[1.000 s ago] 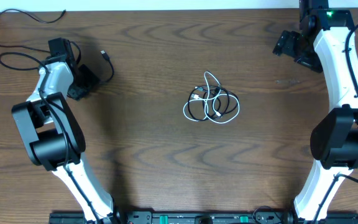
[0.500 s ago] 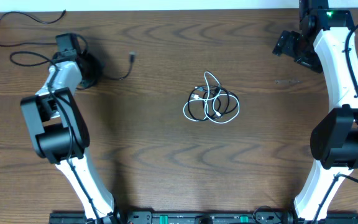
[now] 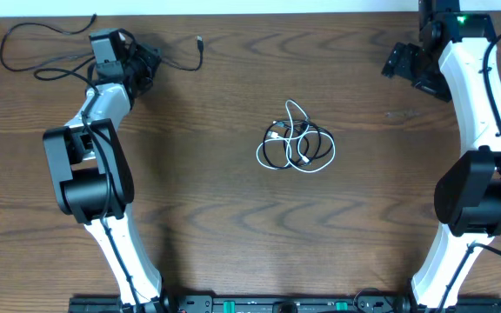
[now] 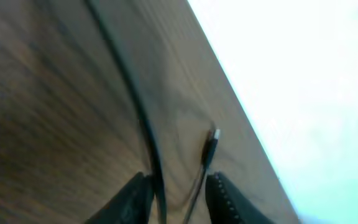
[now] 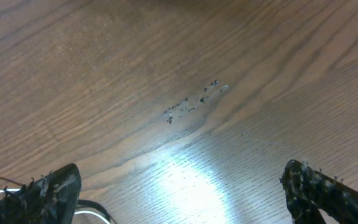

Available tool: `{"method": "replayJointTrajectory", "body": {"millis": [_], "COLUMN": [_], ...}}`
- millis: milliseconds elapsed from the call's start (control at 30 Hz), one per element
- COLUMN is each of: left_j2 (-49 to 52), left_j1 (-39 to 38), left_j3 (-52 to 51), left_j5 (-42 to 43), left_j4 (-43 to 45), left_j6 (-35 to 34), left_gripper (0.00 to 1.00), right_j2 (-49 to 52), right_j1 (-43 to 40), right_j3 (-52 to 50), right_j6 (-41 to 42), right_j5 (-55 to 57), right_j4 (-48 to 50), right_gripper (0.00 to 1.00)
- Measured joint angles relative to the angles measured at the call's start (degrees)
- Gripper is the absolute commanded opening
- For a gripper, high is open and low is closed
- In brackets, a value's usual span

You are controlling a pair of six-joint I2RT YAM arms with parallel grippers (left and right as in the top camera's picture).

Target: Untangle cables

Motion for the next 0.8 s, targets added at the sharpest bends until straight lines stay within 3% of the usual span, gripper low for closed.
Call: {"method": "replayJointTrajectory", "body": {"millis": [67, 200, 467, 533, 667, 733, 800], "left_j2": [0.0, -1.4, -5.9, -5.9, -5.9, -5.9, -5.9], "left_j1": [0.3, 1.3, 0.9, -0.4, -4.6, -7.2, -9.8], "left_j3": [1.0, 2.3, 3.6, 3.6, 3.6, 3.6, 3.6], "left_j5": [0.4, 0.8, -1.6, -3.6, -8.2, -11.6, -15.0], "left_j4": [0.0, -0.8, -17.7, -22.1, -26.4, -28.0, -29.0], "left_j6": [-0.2, 0.4, 9.5, 13.3, 22.1, 25.5, 27.4], "left_gripper": [0.77, 0.8, 0.84, 0.69, 0.2, 0.08, 0.08], "right_j2": [0.0, 0.0, 0.0, 0.0, 0.0, 0.0, 0.0], "right_j1": [0.0, 0.0, 0.0, 0.0, 0.0, 0.0, 0.0], "right_j3": [0.0, 0.0, 0.0, 0.0, 0.0, 0.0, 0.0], "right_j6": [0.0, 0.0, 0.0, 0.0, 0.0, 0.0, 0.0], "right_j5": [0.0, 0.0, 0.0, 0.0, 0.0, 0.0, 0.0], "right_j4": [0.0, 0.0, 0.0, 0.0, 0.0, 0.0, 0.0], "right_gripper": [0.99, 0.99, 0.99, 0.99, 0.99, 0.99, 0.99]}}
